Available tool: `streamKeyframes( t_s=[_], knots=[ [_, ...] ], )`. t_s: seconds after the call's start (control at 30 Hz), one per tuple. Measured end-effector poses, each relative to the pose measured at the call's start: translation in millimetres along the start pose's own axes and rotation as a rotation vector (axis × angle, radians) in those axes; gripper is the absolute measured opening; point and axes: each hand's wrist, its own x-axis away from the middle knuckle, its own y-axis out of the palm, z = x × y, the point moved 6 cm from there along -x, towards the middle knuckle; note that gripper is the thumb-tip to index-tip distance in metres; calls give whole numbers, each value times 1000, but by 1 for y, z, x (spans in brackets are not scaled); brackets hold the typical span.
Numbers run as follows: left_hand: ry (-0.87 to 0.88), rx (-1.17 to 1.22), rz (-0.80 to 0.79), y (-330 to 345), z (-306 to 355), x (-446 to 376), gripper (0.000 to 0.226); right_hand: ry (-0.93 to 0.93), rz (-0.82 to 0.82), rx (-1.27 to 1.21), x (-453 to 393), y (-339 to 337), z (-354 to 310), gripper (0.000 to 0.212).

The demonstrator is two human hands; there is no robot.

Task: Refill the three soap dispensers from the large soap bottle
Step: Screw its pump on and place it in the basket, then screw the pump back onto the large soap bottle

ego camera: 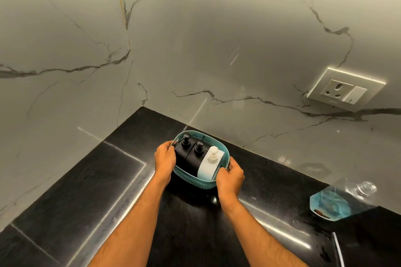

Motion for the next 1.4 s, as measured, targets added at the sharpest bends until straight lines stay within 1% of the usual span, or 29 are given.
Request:
streamKeyframes(
  t_s=[0.1,0.2,0.33,0.43,0.7,0.93,1.17,1.3,1.4],
  knots=[
    [35,5,-15,22,16,-7,35,-16,38,22,-27,-8,-8,46],
    [55,-7,-30,39,29,-15,35,7,65,37,-49,-13,-12,45],
    [66,-52,-56,62,40,-31,35,35,83,68,-75,-16,-15,43],
    [61,-73,-72,71,40,-38,36,42,68,68,-86,-16,-12,39],
    [39,-73,-109,74,31,-38,36,69,26,76,-99,-14,-3,44],
    [36,-76,-139,74,33,-37,36,92,2,90,-99,-14,-5,43],
    [56,-83,-122,69,38,-25,36,117,-42,129,-98,-19,-13,36],
    [77,-98,-101,63,43,-15,35,113,-25,161,-95,-28,-20,31],
    [109,-133,-68,57,48,-2,36,86,28,226,-90,-42,-24,19]
  ],
)
